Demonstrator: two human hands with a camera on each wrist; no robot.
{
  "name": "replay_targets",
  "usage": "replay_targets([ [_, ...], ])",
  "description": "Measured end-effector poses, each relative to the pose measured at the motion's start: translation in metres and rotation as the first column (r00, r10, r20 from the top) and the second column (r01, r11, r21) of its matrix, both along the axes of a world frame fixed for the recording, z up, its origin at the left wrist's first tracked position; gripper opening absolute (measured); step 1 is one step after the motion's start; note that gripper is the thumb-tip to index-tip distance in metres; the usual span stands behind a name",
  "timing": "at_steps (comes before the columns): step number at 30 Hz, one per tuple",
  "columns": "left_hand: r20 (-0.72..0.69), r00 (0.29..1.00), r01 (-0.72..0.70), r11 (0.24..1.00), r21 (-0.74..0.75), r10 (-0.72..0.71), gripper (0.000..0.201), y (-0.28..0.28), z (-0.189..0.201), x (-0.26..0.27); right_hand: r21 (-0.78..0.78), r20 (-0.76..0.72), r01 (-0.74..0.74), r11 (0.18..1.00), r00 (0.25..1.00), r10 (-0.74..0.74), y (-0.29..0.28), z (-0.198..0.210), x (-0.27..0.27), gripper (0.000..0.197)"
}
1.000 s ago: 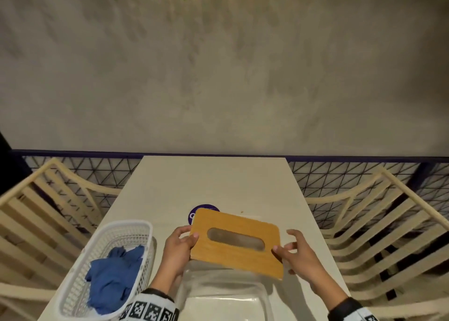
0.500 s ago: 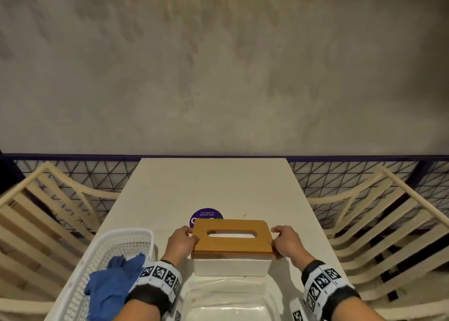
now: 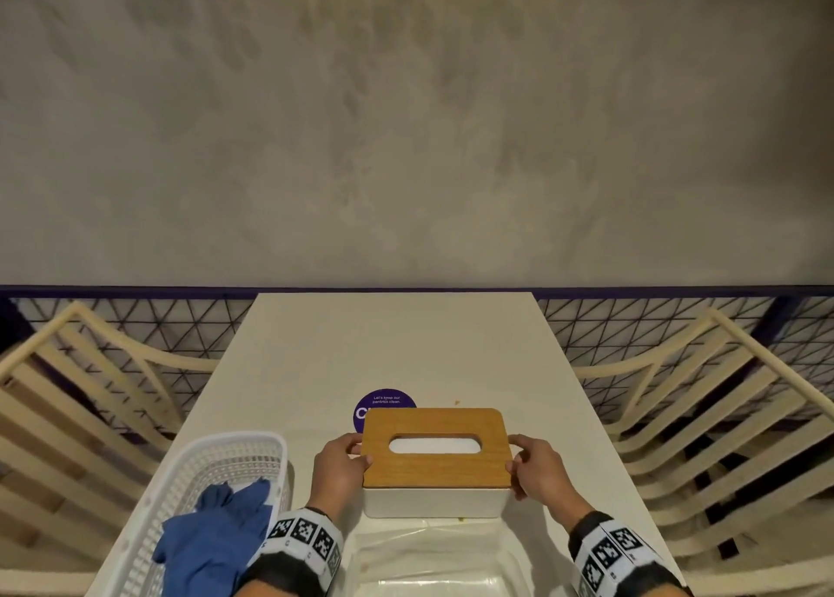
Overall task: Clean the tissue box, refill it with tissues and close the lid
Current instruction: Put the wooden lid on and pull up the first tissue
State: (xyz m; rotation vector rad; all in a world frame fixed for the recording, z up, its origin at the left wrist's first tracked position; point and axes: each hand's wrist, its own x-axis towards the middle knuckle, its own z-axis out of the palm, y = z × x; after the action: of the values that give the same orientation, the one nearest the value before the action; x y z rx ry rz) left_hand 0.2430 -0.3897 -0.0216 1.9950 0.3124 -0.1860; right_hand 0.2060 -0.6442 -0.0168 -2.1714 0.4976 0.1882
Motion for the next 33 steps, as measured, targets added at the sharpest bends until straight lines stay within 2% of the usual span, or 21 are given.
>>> replay_targets([
  [5,-0.038,0.997,0.062,0.997,0.045,-0.06,0.033,-0.001,0.004,0.001,-0.025,-0.05,-0.041,0.999,0.998,0.04,-0.004,0.001,0.005,0.042],
  [7,-0.084,0.988,0.141,0.981,0.136,-0.13,0.045,0.0,0.009,0.006,-0.128,-0.084,-0.123,0.984,0.99,0.113,-0.008,0.004,0.01,0.057],
  [8,-0.095,0.977,0.208,0.95,0.232,-0.19,0.054,0.002,0.011,0.011,-0.212,-0.095,-0.185,0.96,0.981,0.168,-0.01,0.006,0.013,0.065],
  [10,-0.093,0.938,0.34,0.839,0.425,-0.333,0.07,0.005,0.014,0.021,-0.35,-0.08,-0.337,0.874,0.941,0.33,-0.011,0.011,0.018,0.072],
  [13,-0.154,0.819,0.533,0.633,0.562,-0.553,0.09,0.004,0.019,0.032,-0.479,-0.165,-0.572,0.666,0.804,0.572,-0.008,0.012,0.025,0.073],
  [15,-0.252,0.734,0.627,0.485,0.61,-0.631,0.092,0.003,0.02,0.039,-0.501,-0.256,-0.65,0.572,0.743,0.619,-0.006,0.012,0.031,0.068],
  [16,-0.29,0.706,0.656,0.442,0.612,-0.646,0.09,0.003,0.02,0.043,-0.511,-0.275,-0.66,0.551,0.733,0.622,-0.006,0.012,0.034,0.065],
  [18,-0.321,0.685,0.674,0.403,0.619,-0.654,0.086,0.002,0.017,0.047,-0.542,-0.288,-0.653,0.53,0.736,0.612,-0.005,0.012,0.04,0.06],
  [21,-0.306,0.694,0.657,0.397,0.641,-0.652,0.079,-0.002,0.012,0.045,-0.562,-0.27,-0.62,0.548,0.764,0.587,-0.004,0.005,0.043,0.058],
  [26,-0.242,0.72,0.632,0.469,0.617,-0.651,0.077,0.0,0.006,0.043,-0.521,-0.182,-0.572,0.634,0.8,0.572,-0.007,-0.008,0.039,0.064],
  [33,-0.27,0.741,0.645,0.541,0.54,-0.615,0.086,0.002,-0.001,0.038,-0.527,-0.245,-0.609,0.593,0.777,0.58,-0.006,-0.002,0.033,0.065],
])
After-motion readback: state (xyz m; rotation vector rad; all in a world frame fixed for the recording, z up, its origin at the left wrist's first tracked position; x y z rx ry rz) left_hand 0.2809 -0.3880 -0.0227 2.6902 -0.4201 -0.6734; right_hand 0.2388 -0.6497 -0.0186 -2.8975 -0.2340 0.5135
